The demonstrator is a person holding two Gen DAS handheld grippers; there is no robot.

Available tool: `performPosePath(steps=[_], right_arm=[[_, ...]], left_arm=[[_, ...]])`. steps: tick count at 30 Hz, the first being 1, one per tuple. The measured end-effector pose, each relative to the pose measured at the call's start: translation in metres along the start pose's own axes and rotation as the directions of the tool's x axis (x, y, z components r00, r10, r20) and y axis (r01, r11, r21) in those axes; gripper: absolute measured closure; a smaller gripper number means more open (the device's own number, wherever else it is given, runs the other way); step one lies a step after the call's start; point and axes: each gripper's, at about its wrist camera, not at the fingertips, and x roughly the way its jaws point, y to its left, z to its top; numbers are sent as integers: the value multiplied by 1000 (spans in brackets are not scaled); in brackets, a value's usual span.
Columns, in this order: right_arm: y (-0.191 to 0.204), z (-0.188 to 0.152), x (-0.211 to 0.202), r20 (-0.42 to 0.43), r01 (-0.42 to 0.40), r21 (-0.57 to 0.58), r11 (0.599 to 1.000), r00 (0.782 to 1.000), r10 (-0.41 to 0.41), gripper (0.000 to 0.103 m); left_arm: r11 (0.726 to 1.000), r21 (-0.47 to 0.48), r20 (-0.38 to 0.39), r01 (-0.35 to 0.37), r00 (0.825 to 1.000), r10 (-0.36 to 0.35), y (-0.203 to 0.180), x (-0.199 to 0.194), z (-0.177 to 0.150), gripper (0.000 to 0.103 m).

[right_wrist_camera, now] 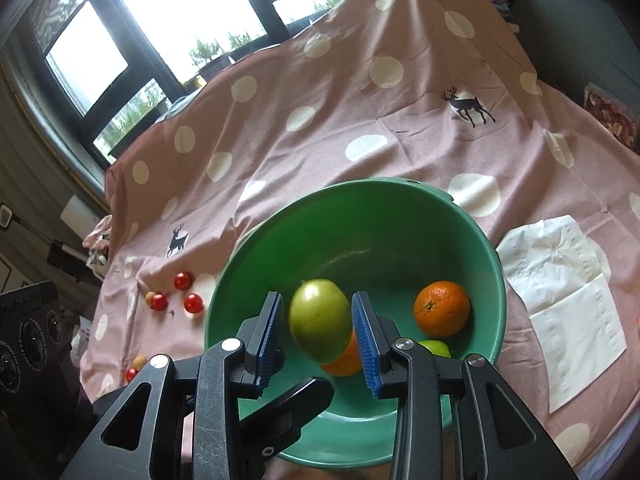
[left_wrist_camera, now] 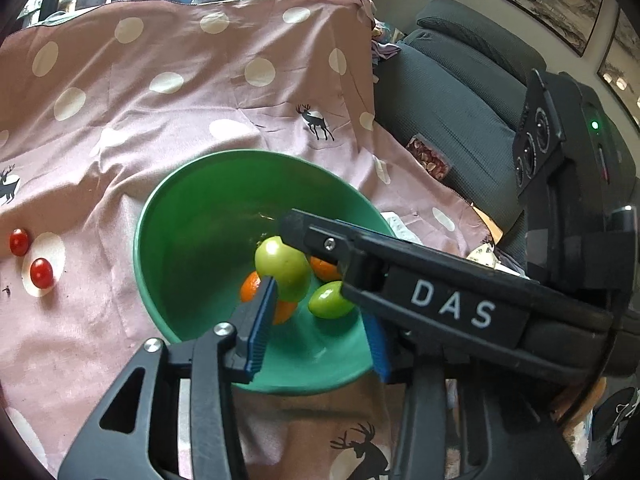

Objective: Organize fruits
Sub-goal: 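Lower the yellow-green apple into the bowl and open the right gripper, then move the right gripper back over the cloth to a red cherry tomato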

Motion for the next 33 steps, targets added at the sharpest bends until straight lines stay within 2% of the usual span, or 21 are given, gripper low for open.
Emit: performPosePath(steps=[2,6,12,18,21,25,31,33], right_arm=[[1,1,-4,13,-29,4,1000,999,29,64],[5,2,-8,39,-70,12,997,997,69,45],[15,2,-9,50,-145,16,989,988,144,37],[36,-2,-11,71,-156,-25,987,985,157,37],[49,-4,-11,83,-149,-47,988,985,152,37],[66,-10,-10,87,-131,-89,987,987,139,37],[96,-21,5,52,-120,-154,981,990,129,37],[106,-26,11,32,-125,-183,975,991,133,37]], left_arm=[[1000,-4,13,1,1000,-1,2,-8,0,50],[1000,-18,48,-3,999,4,8,-29,-2,42],[997,-63,104,-42,993,49,26,-70,-12,34],[977,-151,129,-148,977,168,60,-114,-26,33],[956,-206,140,-209,961,240,83,-139,-36,33],[910,-293,153,-293,925,347,117,-167,-59,33],[828,-425,148,-366,874,463,167,-199,-82,33],[815,-454,167,-359,865,474,176,-210,-86,33]])
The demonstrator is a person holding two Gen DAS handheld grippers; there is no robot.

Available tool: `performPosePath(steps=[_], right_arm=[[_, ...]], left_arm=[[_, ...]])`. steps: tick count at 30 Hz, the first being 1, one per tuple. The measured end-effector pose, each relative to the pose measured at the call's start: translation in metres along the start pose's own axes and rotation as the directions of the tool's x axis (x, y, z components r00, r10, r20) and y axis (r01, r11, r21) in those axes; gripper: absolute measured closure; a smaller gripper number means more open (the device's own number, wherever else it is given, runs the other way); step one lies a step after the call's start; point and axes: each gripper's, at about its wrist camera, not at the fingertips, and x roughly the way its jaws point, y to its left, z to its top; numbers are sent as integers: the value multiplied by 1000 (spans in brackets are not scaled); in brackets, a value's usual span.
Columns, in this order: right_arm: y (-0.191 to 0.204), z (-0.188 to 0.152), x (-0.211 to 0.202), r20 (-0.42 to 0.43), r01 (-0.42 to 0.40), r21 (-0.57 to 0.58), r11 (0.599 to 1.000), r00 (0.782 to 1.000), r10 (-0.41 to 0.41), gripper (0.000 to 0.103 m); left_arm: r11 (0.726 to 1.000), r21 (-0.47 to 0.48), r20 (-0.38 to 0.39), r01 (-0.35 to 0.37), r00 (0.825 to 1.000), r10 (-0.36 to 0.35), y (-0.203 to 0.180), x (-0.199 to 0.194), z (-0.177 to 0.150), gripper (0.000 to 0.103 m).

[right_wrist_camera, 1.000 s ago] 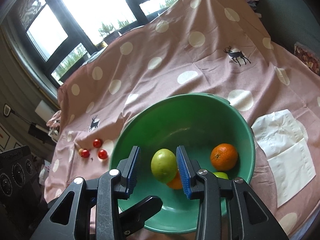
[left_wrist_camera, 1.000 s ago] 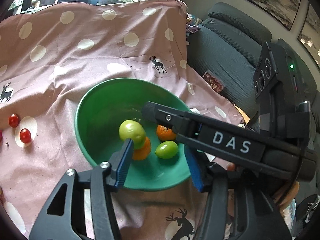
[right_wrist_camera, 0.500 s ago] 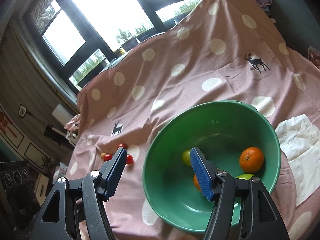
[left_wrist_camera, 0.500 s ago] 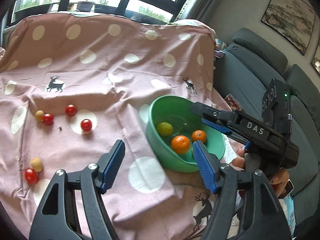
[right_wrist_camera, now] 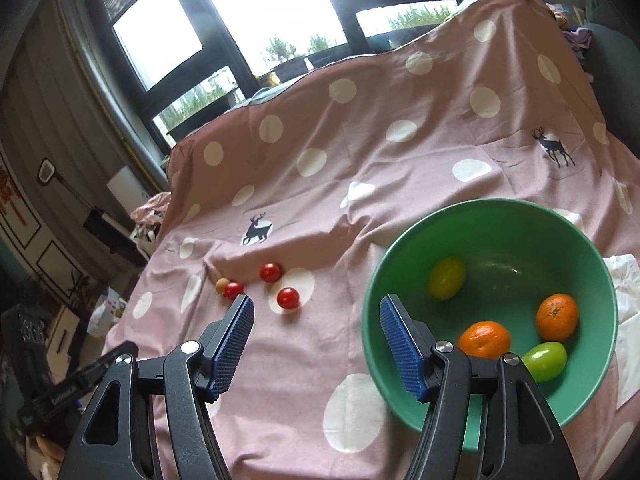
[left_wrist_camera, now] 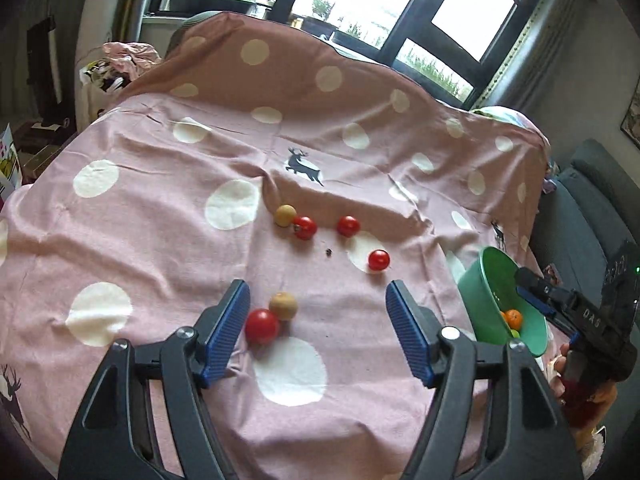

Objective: Organize fruits
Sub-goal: 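Move the right gripper back over the cloth to a red cherry tomato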

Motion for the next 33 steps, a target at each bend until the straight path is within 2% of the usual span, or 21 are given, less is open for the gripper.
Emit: performPosePath(steps=[7,13,16,18,20,21,23,27,31,33], right_arm=[[35,-11,26,-59,14,-95,995,998,-20,37],[58,-13,47,-154,-54,-107,993,987,37,37],[71,-11,61,-232,-132,-73,989,966,111,37],[80,-11,74,-290,-192,-40,981,941,173,37],[88,-10,87,-333,-230,-13,973,919,212,37],[91,-9,94,-348,-226,-9,974,914,209,37],[95,-6,106,-353,-190,-22,982,920,170,37],[84,3,126,-326,-35,-52,998,945,16,37],[67,10,142,-329,59,-63,996,941,-76,45],[62,14,150,-330,90,-71,993,938,-109,49]], left_arm=[[999,-31,-16,-41,999,41,26,0,2,33],[998,-67,-45,-12,999,9,39,6,4,33],[996,-87,-59,7,998,-12,42,9,3,34],[993,-113,-77,35,996,-44,42,13,1,34],[994,-99,-98,53,993,-63,36,17,-1,34],[994,-91,-99,52,993,-61,33,17,-2,34],[996,-79,-97,49,994,-57,31,17,-2,34],[993,-93,-111,70,991,-80,31,22,-2,38],[994,-77,-137,72,987,-82,25,31,-3,48],[996,-62,-149,70,986,-79,21,35,-4,57]])
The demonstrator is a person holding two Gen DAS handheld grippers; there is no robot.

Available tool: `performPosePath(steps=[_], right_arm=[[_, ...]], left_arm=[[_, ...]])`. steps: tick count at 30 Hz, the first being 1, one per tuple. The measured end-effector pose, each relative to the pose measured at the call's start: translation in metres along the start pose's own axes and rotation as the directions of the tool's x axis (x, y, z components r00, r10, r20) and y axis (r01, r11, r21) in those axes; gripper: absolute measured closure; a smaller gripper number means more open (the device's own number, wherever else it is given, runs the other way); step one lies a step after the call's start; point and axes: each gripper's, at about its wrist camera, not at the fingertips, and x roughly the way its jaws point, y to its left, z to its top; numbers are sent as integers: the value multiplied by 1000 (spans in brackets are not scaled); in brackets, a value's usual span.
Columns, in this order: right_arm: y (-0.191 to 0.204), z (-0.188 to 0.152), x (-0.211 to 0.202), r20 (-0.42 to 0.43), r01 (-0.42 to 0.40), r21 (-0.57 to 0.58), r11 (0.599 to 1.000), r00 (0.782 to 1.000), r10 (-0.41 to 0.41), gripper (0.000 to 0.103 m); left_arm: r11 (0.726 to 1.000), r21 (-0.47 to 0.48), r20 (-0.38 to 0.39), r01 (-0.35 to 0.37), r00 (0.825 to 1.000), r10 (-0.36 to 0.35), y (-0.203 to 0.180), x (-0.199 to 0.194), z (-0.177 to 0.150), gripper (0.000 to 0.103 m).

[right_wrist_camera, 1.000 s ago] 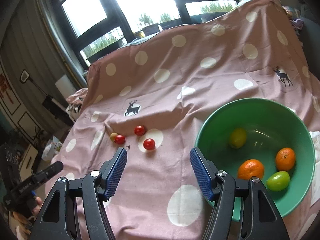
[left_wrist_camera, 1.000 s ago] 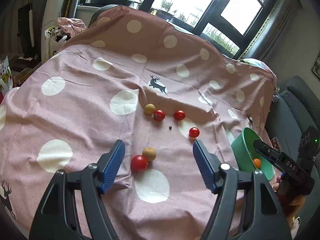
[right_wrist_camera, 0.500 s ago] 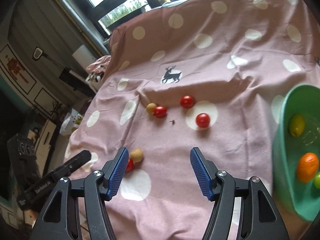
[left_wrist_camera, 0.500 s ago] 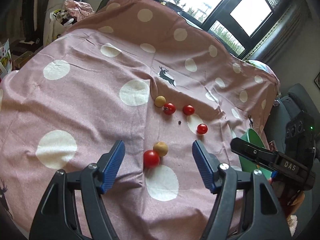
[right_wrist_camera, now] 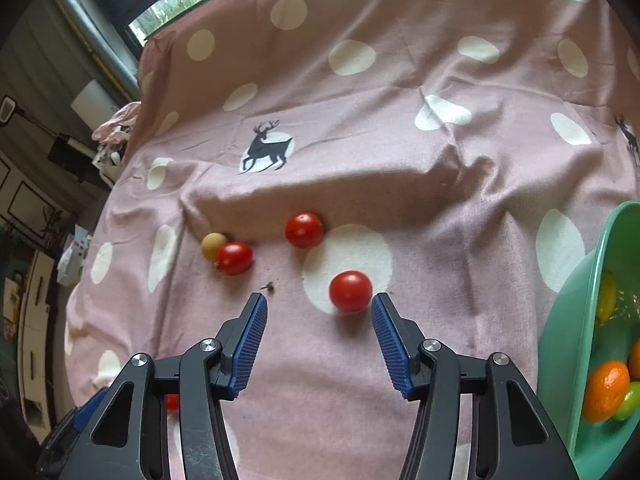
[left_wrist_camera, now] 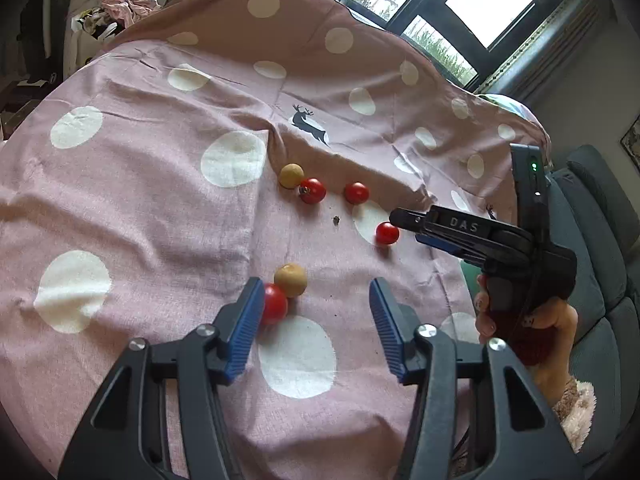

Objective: Organize fruits
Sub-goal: 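Move the right gripper back over the cloth to a red cherry tomato, then close the right gripper around the red cherry tomato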

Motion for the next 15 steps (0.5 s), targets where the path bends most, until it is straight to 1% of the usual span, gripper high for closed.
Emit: performPosePath(steps=[1,2,4,7,10,12,15], right_arm=[[-2,2,3,-4,12,1,1000,1000,-12,51],[-3,4,6,-11,24,0,1000,1000,-24,56],[-5,6,13,-25,33,-3,999,999,-33,57],[-4,7,21,-40,42,-15,999,998,-42,59],[-4,6,27,-41,72,-26,997,996,-73,59],[-4,4,30,-39,78,-31,997,996,-79,60],[-5,3,34,-53,70,-28,997,996,-71,60]], left_arm=[[1000,5,-5,-1,1000,1,-1,2,0,65],[1000,9,-12,0,1000,0,-2,3,0,68],[1000,16,-25,-1,1000,2,-4,7,-1,71],[1000,17,-51,-21,998,21,-6,12,-4,71],[994,65,-67,-84,994,88,-12,17,-10,71],[989,101,-83,-109,990,117,-16,22,-14,70],[984,103,-105,-147,982,158,-13,29,-18,70]])
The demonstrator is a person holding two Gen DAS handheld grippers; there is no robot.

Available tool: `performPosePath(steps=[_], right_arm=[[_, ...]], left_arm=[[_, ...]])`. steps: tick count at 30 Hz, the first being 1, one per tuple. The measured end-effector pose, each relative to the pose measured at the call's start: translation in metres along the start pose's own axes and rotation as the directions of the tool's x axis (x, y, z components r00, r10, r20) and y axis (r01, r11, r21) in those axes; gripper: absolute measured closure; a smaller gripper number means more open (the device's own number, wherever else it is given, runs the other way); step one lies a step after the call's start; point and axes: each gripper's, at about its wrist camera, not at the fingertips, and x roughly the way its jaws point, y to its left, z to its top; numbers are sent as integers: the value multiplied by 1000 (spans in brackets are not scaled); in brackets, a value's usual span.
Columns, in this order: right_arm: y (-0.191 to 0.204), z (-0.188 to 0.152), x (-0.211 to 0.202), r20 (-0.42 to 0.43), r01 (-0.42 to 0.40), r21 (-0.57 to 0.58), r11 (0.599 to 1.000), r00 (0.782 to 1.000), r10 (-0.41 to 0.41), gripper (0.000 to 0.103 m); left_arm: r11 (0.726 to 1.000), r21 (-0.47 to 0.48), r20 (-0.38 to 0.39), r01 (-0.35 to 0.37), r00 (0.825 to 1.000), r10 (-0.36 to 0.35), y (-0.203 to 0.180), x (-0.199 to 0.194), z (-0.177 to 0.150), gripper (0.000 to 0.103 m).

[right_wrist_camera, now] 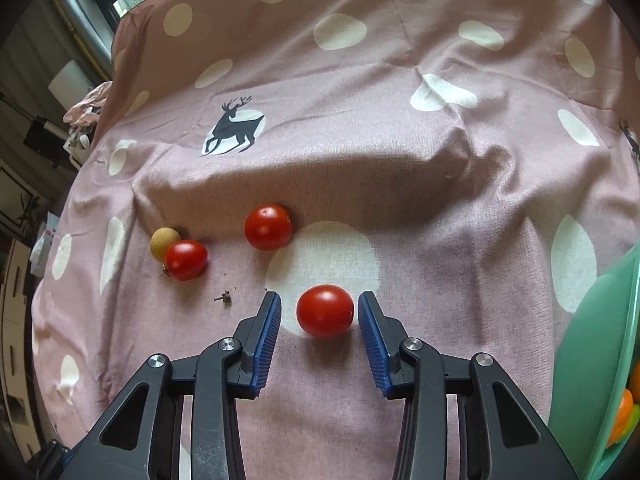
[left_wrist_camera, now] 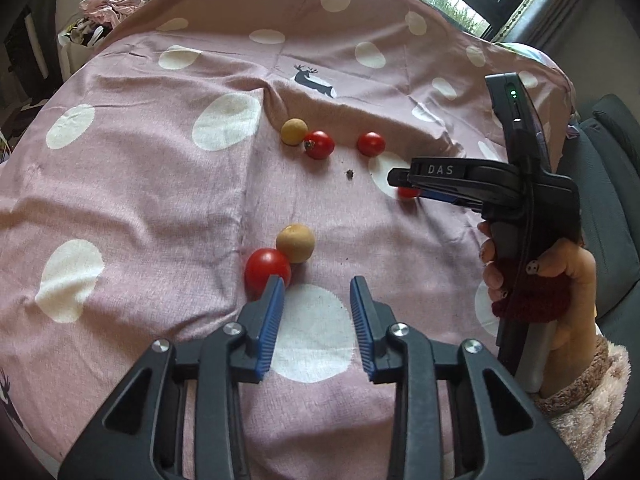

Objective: Organize fruits
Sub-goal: 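Close the right gripper around the red cherry tomato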

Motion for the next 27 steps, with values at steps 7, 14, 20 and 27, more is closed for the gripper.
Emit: performPosePath(steps=[7,14,20,27], right_arm=[[2,-1,3,12,17,-18,1000,1000,-17,60],[9,-2,4,18,43,-68,997,999,-42,60],[10,-2,3,25,61,-98,993,998,-58,67],[7,-4,1,36,60,-109,992,998,-57,72]], left_arm=[[998,-39,0,-50,999,50,8,8,1,71],[996,-57,-27,-62,998,60,5,23,3,72],[995,-79,-9,-61,998,60,4,31,11,73],[991,-126,22,-40,999,43,8,29,16,73]])
